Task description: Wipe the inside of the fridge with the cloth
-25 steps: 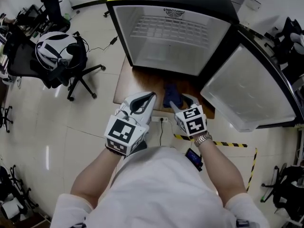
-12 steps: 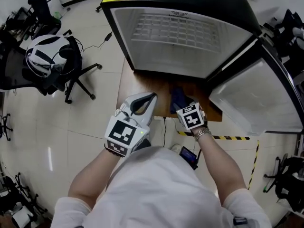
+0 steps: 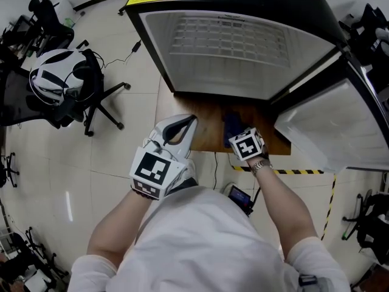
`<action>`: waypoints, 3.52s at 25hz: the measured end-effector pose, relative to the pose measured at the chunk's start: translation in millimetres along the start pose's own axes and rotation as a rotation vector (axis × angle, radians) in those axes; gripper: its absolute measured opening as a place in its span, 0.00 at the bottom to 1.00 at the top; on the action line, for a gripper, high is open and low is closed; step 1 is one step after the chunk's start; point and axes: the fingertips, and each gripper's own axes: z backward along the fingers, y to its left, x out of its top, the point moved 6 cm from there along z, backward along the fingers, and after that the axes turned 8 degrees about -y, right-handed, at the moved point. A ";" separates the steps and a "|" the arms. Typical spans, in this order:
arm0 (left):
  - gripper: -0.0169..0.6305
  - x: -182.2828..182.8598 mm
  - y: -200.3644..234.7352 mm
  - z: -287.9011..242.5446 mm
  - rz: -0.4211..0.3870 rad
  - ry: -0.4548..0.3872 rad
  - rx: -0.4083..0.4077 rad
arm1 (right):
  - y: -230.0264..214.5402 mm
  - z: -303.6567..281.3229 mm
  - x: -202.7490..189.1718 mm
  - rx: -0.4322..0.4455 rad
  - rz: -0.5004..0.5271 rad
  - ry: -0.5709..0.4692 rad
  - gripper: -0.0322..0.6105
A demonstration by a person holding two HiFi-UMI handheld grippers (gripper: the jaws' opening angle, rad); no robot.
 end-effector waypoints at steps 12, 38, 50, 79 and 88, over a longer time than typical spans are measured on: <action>0.04 5.3 20.1 6.3 0.012 -0.021 0.028 | 3.3 1.0 2.7 -0.034 0.000 0.007 0.17; 0.18 64.6 125.1 6.9 -0.073 -0.139 0.235 | 68.5 149.7 218.4 -0.053 0.184 -0.782 0.16; 0.23 81.1 147.2 -7.0 -0.089 -0.137 0.214 | 94.6 187.4 313.9 -0.083 0.360 -1.059 0.16; 0.24 80.1 166.4 -24.6 -0.073 -0.123 0.131 | 78.9 133.1 369.8 -0.116 0.342 -1.028 0.16; 0.24 81.2 164.3 -26.4 -0.084 -0.112 0.161 | 60.9 115.2 384.9 -0.137 0.318 -0.999 0.16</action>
